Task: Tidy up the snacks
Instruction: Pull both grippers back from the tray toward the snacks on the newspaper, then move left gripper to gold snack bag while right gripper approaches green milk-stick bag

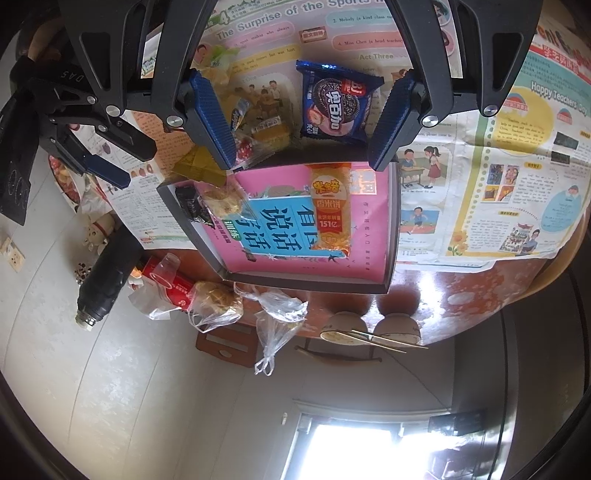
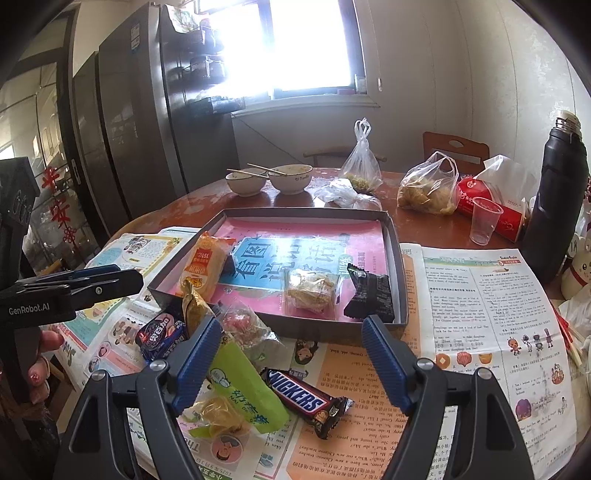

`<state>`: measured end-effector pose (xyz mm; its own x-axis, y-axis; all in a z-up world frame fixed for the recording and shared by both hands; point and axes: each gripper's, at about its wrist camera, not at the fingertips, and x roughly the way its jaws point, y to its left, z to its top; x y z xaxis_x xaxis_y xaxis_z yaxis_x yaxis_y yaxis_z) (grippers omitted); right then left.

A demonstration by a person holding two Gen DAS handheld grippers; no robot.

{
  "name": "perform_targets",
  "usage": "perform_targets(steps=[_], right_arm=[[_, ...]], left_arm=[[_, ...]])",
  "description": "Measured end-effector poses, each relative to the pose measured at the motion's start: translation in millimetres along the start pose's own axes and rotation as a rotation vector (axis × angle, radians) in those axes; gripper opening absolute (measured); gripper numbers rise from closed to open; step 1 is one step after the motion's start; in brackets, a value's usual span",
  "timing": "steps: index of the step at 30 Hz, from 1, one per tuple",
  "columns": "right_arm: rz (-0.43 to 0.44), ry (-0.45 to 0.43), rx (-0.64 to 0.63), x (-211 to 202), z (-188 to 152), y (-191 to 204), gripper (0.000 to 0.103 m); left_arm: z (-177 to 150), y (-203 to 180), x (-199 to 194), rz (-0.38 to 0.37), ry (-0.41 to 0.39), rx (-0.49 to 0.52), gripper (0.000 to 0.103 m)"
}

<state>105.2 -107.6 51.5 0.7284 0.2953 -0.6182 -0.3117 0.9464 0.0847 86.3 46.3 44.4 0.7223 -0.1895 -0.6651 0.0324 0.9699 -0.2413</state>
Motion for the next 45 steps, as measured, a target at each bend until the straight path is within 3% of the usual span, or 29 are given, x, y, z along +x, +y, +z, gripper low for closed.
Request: perform_targets(steps=[25, 45], right_arm=[[0.093, 0.067, -0.121, 3.6, -28.0, 22.3, 0.09], [0.126, 0.168, -0.217, 29.9, -56.4, 40.6, 0.09]], left_arm=[[-15.0, -26.0, 5.8, -0.038, 0.042, 0.077, 0.076], [-25.5, -31.3, 30.6, -0.048, 0.114, 0.093, 0.076]])
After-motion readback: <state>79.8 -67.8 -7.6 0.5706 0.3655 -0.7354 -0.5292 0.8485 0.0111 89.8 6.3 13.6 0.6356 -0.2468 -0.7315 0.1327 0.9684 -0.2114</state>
